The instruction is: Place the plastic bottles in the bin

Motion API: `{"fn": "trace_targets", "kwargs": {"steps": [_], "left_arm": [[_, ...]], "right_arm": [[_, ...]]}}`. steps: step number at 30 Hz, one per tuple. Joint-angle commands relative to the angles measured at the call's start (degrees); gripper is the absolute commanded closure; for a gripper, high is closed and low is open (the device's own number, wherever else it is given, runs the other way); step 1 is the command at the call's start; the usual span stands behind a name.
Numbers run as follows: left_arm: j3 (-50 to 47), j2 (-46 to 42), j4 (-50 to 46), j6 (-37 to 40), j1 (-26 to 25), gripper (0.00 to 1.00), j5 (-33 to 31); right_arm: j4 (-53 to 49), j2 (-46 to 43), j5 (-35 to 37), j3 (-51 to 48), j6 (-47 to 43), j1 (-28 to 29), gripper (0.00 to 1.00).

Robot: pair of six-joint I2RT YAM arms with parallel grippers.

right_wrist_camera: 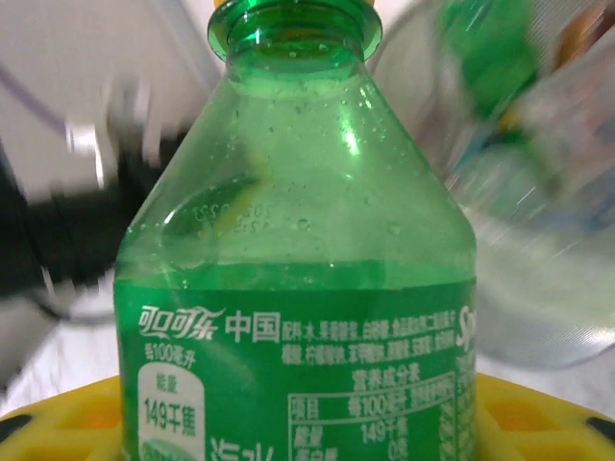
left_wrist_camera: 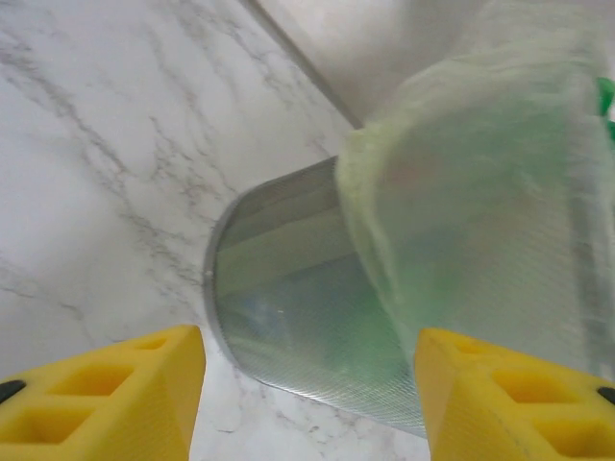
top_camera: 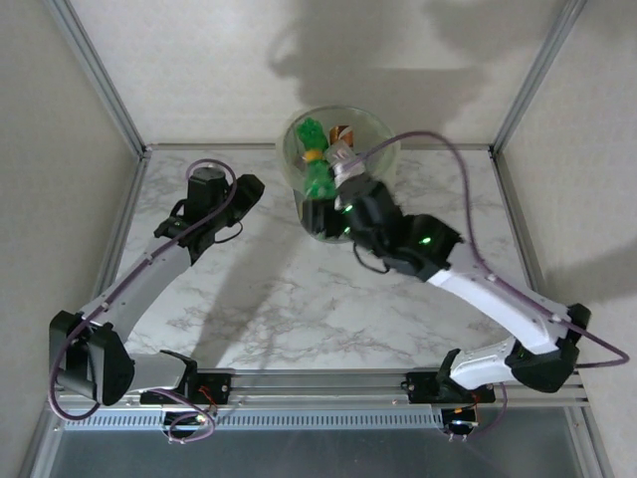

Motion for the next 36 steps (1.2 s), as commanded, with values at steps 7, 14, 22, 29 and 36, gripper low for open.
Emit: {"fn": "trace_targets", "kwargs": {"steps": [7, 14, 22, 29, 36], "left_arm": [[4.0, -1.4, -2.5, 2.3, -2.0, 0.39, -0.9], [3.9, -2.5, -3.2, 2.7, -2.2, 0.39, -1.7], [3.9, -2.3, -3.7, 3.4, -2.0, 0.38, -3.0], [4.0, -1.0, -2.4, 3.4, -1.6, 0.38, -3.4], [4.1, 0.6, -1.1, 3.2, -1.2, 0.37, -2.5]], "right_arm": [[-3.9, 5.0, 1.1, 17.8, -6.9, -13.8, 0.47], [-4.9, 15.1, -0.6, 25.9, -12.3, -20.4, 0.47], [-5.7, 25.4, 1.1, 30.7, -20.7, -23.7, 0.47], [-5.9, 29.5, 4.0, 29.9, -22.2, -24.9, 0.47], [-5.8, 31.0, 11.9, 25.1, -19.8, -25.6, 0.10]]}}
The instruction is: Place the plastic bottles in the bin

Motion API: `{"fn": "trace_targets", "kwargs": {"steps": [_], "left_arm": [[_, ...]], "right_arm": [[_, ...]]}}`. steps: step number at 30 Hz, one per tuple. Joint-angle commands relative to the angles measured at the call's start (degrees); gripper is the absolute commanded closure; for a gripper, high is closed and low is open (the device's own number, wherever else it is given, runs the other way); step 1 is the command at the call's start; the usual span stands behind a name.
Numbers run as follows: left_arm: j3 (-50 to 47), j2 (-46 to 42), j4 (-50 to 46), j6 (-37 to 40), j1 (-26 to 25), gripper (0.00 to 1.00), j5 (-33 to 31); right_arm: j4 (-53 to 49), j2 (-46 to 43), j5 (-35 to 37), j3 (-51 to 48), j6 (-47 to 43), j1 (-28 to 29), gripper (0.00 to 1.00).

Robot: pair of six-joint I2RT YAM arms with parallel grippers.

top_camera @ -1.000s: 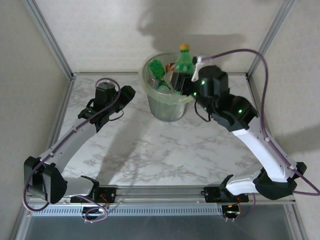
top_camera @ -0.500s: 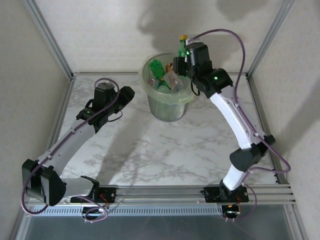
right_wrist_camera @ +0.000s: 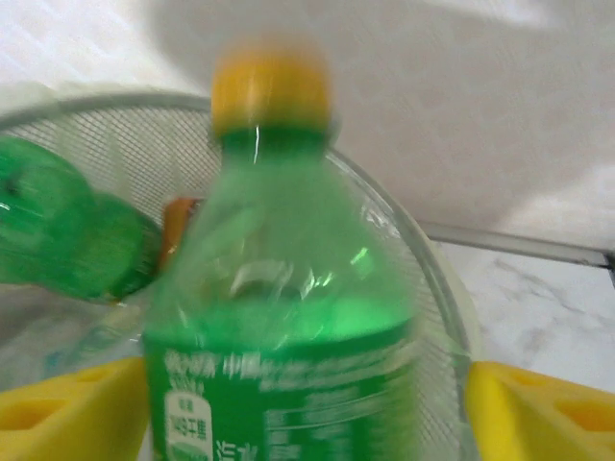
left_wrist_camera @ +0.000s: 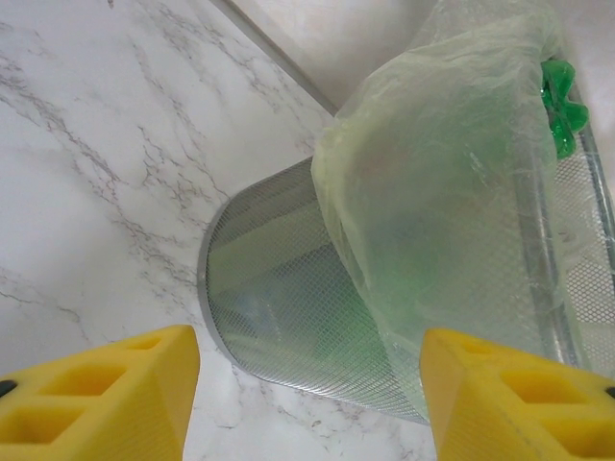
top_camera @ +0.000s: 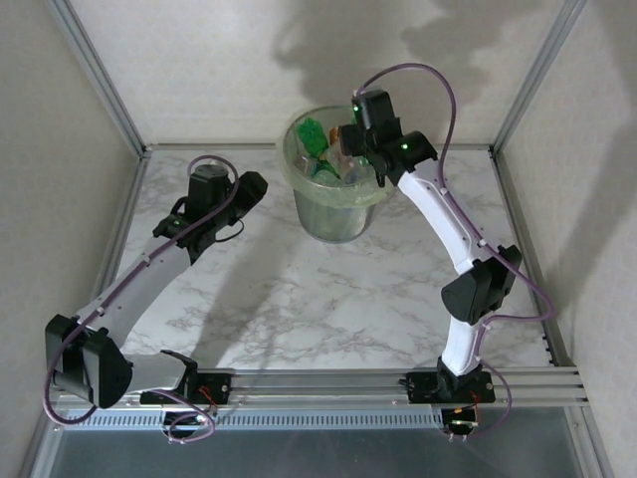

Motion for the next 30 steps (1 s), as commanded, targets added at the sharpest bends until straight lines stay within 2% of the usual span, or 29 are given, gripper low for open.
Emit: {"fn": "trace_targets", "kwargs": {"steps": [1, 12, 17, 20, 25, 30], "left_arm": [[2.2, 1.1, 1.4, 0.9, 0.3, 0.37, -0.4], [3.2, 0.1, 0.9, 1.3, 0.3, 0.37, 0.4], [2.2, -1.4, 0.5, 1.3, 0.3, 0.37, 0.4], [1.7, -2.3, -0.1, 1.2, 0.3, 0.37, 0.6], [0.5, -4.4, -0.7, 0.8, 0.4, 0.37, 0.1], [-1.4, -5.9, -0.9, -0.6, 0.3, 0.37, -0.2]], "right_arm": [[-0.7, 1.2, 6.2, -0.7, 1.7, -0.7, 0.08], [-1.7, -5.5, 2.6, 0.8, 6.8, -0.3, 0.11], [-1.4, -7.4, 3.5, 0.3, 9.0, -0.3, 0.29], [0.0, -8.5, 3.0, -0.8, 10.0, -0.5, 0.34], [-0.4, -5.7, 3.6, 2.6, 10.9, -1.2, 0.46], [4.8, -3.3, -3.3, 2.5, 11.5, -3.7, 0.55]]}}
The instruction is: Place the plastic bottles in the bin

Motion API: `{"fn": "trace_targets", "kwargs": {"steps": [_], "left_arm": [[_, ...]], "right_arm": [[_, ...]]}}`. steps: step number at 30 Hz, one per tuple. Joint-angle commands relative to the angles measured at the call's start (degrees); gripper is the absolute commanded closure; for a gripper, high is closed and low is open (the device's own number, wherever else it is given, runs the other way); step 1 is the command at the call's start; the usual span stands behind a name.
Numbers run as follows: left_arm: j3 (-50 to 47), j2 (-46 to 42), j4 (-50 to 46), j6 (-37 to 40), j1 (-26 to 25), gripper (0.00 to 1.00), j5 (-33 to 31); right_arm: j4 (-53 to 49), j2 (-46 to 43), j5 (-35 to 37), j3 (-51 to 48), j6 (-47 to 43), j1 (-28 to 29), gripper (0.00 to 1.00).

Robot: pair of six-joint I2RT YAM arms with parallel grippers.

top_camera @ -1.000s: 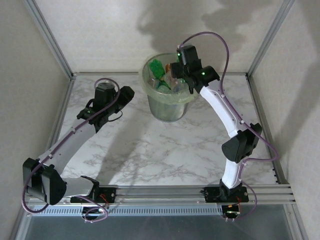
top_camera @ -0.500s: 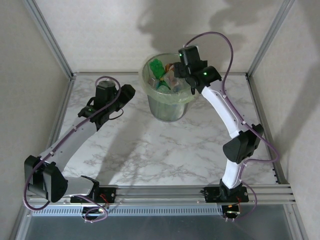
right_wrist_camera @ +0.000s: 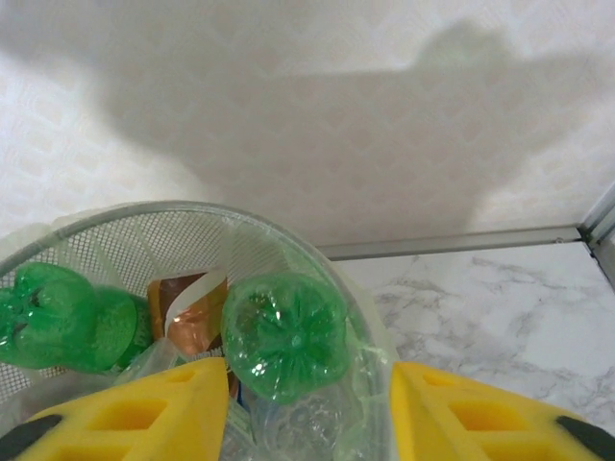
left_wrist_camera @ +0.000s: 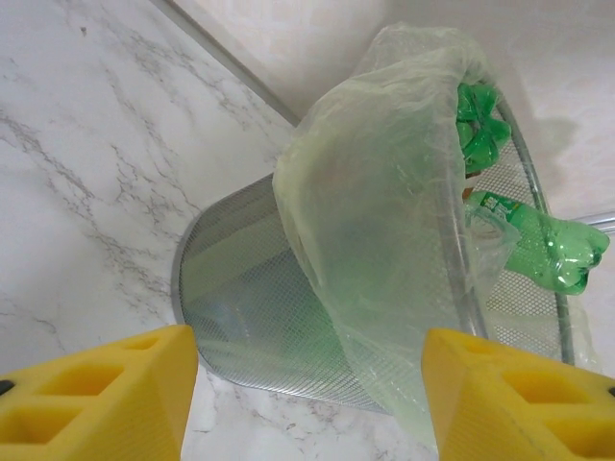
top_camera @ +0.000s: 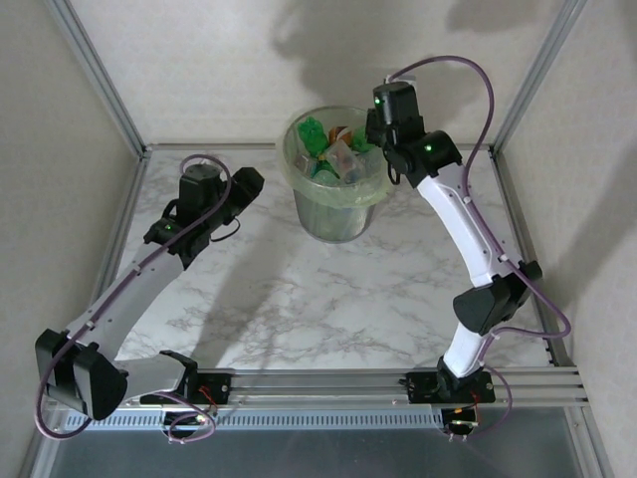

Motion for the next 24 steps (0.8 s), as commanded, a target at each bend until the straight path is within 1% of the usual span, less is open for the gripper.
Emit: {"fn": "trace_targets", "kwargs": {"steps": [1, 4, 7, 11, 19, 24], "left_arm": [[-1.7, -1.4, -0.7, -0.7, 0.3, 0.37, 0.0], [-1.6, -2.3, -2.2, -0.1, 0.2, 0.38, -0.3], [-1.8, -3.8, -3.4, 0.5, 0.3, 0.37, -1.1], [-2.9, -5.3, -3.4, -0.1, 0.4, 0.37, -1.8], [-3.3, -5.8, -3.3, 0.2, 0.4, 0.36, -1.9], [-4.7, -5.8, -2.3, -0.3, 0.4, 0.36, -1.4]], "right_arm": [[3.8, 3.3, -4.1, 2.5, 1.3, -1.9, 0.58], [4.6, 5.4, -5.3, 3.0, 1.8, -2.9, 0.63], [5.7, 7.3, -7.3, 1.9, 2.4, -3.7, 0.64], [6.0, 9.3, -7.2, -0.3, 3.2, -4.4, 0.67], [7.2, 7.7, -9.9, -5.6, 3.5, -4.4, 0.67], [6.7, 5.3, -8.6, -7.4, 3.6, -4.0, 0.67]]}}
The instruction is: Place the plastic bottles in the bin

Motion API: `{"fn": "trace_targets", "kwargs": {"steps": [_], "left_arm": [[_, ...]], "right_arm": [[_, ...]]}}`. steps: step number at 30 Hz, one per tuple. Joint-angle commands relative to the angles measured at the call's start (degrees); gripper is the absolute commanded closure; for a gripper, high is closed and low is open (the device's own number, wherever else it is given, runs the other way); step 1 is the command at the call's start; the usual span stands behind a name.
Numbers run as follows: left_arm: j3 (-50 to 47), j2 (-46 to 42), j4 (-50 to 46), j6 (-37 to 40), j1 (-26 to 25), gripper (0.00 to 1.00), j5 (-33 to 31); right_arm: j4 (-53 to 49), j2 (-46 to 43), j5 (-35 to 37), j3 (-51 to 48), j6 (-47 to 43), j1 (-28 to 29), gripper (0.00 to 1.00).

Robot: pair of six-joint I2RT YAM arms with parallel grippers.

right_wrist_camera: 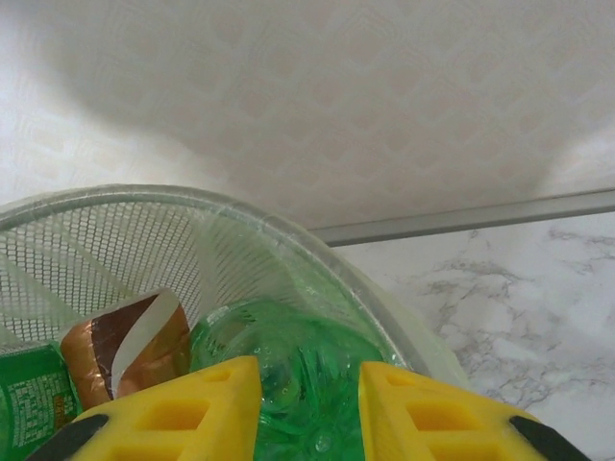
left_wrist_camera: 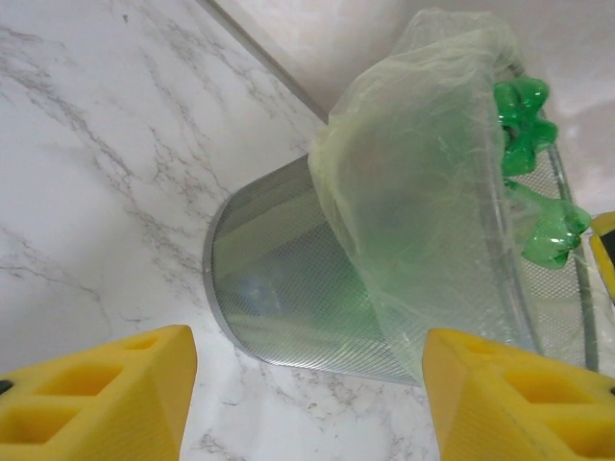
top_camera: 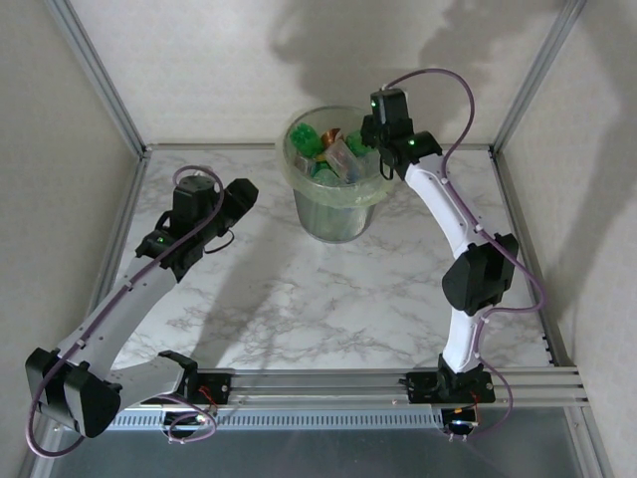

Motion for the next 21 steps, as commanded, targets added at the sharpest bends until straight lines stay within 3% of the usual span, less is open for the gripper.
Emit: {"fn": "trace_targets", "kwargs": {"steps": [1, 7, 11, 15, 17, 21], "left_arm": [[-0.9, -0.9, 0.8, -0.3, 0.3, 0.36, -0.3], [1.5, -0.2, 1.0, 0.1, 0.3, 0.35, -0.1], [3.6, -1.0, 0.8, 3.2, 0.6, 0.30, -3.4], [1.8, -4.2, 4.9, 8.0, 1.0, 0.14, -12.6], [-0.9, -5.9, 8.0, 10.6, 1.1, 0.05, -19.7], [-9.6, -7.9, 18.8, 18.9, 1.4, 0.00, -32.1]], "right_arm": [[-2.9, -3.4, 0.0, -2.2, 0.7, 0.6, 0.65], [-6.5, -10.6, 2.0, 4.1, 0.1, 1.0, 0.47], [-6.1, -17.2, 7.1, -0.1, 0.6, 1.0, 0.35], [0.3, -29.3, 17.1, -18.6, 3.6, 1.0, 0.12], [4.3, -36.5, 18.2, -28.3, 3.4, 0.9, 0.02], [14.8, -52.8, 18.9, -51.9, 8.3, 0.9, 0.03]]}}
